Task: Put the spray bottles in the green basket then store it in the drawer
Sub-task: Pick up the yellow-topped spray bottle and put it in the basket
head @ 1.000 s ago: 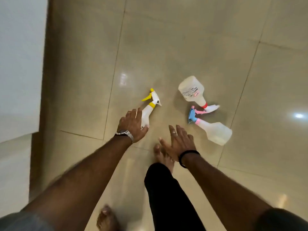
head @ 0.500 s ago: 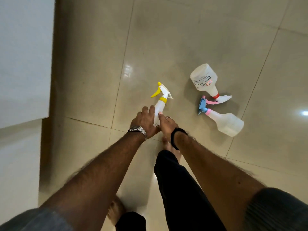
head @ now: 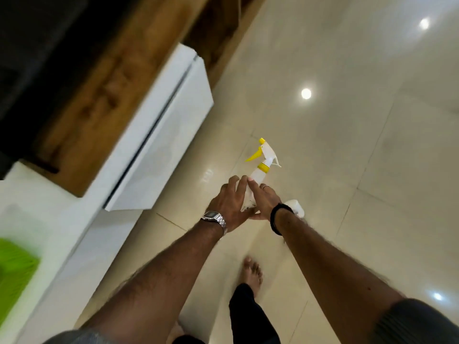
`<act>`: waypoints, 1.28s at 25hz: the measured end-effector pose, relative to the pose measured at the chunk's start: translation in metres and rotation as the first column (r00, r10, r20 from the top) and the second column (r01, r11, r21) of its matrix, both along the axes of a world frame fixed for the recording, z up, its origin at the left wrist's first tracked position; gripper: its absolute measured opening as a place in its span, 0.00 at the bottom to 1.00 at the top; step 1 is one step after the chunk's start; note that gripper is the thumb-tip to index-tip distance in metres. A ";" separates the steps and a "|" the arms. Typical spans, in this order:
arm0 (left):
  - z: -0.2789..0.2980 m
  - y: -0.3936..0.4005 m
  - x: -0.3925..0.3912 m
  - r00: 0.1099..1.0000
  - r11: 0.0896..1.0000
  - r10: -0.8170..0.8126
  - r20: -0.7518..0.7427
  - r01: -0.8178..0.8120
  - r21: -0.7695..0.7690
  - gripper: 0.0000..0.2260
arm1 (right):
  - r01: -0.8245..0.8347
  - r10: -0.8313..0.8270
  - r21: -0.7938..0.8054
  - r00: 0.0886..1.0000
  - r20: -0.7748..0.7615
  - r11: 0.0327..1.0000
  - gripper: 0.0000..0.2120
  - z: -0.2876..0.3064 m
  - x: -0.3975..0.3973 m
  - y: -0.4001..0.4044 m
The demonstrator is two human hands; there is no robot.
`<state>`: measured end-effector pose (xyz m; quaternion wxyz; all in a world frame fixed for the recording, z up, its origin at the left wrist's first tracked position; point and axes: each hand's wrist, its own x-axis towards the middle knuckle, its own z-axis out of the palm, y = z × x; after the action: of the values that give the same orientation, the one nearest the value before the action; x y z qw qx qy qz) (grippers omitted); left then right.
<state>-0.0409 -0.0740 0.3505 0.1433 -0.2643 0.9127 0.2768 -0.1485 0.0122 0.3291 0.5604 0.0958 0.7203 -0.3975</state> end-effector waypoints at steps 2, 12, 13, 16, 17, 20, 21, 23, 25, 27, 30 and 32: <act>0.053 -0.033 0.009 0.994 0.998 0.046 -0.101 -0.049 -0.030 0.38 | -0.063 0.057 -0.065 0.995 -0.085 0.996 0.29 0.059 -0.001 -0.035; 0.228 -0.215 0.193 0.747 0.860 0.282 -0.602 -0.475 -0.187 0.39 | -0.640 0.359 -0.275 0.679 -0.640 0.718 0.24 0.282 0.146 -0.251; 0.237 -0.233 0.223 0.718 0.830 0.288 -0.634 -0.517 -0.208 0.38 | -0.691 0.363 -0.280 0.628 -0.688 0.666 0.22 0.295 0.174 -0.273; 0.247 -0.273 0.317 0.609 0.714 0.327 -0.723 -0.661 -0.233 0.35 | -0.808 0.353 -0.294 0.509 -0.785 0.511 0.13 0.319 0.271 -0.329; 0.247 -0.281 0.347 0.566 0.671 0.343 -0.750 -0.706 -0.227 0.34 | -0.835 0.353 -0.301 0.484 -0.801 0.462 0.09 0.322 0.302 -0.343; 0.232 -0.289 0.448 0.509 0.541 0.406 -0.759 -0.803 -0.250 0.34 | -0.905 0.412 -0.292 0.404 -0.817 0.308 0.11 0.312 0.404 -0.376; 0.222 -0.288 0.485 0.497 0.498 0.439 -0.749 -0.828 -0.258 0.35 | -0.924 0.433 -0.285 0.373 -0.820 0.257 0.13 0.301 0.438 -0.384; 0.195 -0.280 0.554 0.462 0.422 0.534 -0.708 -0.872 -0.250 0.37 | -0.951 0.478 -0.269 0.309 -0.822 0.152 0.20 0.272 0.503 -0.393; 0.163 -0.263 0.613 0.429 0.375 0.635 -0.642 -0.898 -0.230 0.39 | -0.964 0.534 -0.248 0.259 -0.805 0.094 0.23 0.236 0.558 -0.391; 0.129 -0.239 0.663 0.409 0.353 0.727 -0.552 -0.912 -0.211 0.40 | -0.976 0.572 -0.216 0.198 -0.796 0.037 0.22 0.197 0.599 -0.382; 0.073 -0.201 0.720 0.329 0.288 0.867 -0.374 -0.944 -0.163 0.38 | -0.987 0.621 -0.159 0.116 -0.775 -0.014 0.20 0.136 0.635 -0.363; 0.040 -0.179 0.740 0.241 0.224 0.941 -0.238 -0.970 -0.098 0.35 | -0.993 0.660 -0.114 0.096 -0.745 0.016 0.19 0.097 0.644 -0.350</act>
<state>0.6990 -0.2527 0.3902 -0.1459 -0.7638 0.5899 0.2175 0.4957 -0.3382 0.4265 0.4664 -0.6679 0.5529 -0.1749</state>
